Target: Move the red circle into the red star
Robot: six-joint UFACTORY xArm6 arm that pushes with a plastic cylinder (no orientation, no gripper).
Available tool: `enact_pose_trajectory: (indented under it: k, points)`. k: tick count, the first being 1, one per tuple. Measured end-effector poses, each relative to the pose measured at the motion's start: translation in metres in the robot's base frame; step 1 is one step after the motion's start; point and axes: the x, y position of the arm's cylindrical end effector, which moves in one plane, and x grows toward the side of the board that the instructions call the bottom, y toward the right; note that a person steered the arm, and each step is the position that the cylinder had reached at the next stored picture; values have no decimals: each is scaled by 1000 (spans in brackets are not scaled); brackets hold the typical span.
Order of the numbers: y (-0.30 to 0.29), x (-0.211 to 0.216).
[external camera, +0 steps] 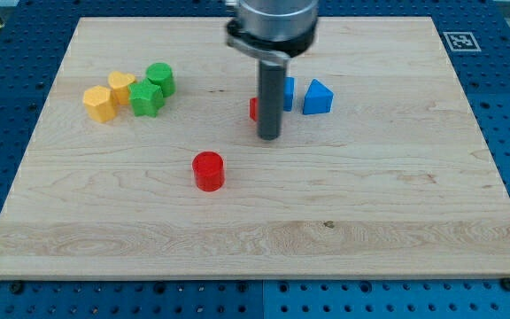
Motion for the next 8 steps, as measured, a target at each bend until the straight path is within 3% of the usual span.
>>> enact_pose_trajectory:
  k: [1,2,3,4,8]
  points:
    - [-43,6]
    - [-90,47]
    - [-102,100]
    - [-89,123]
    - [-32,77]
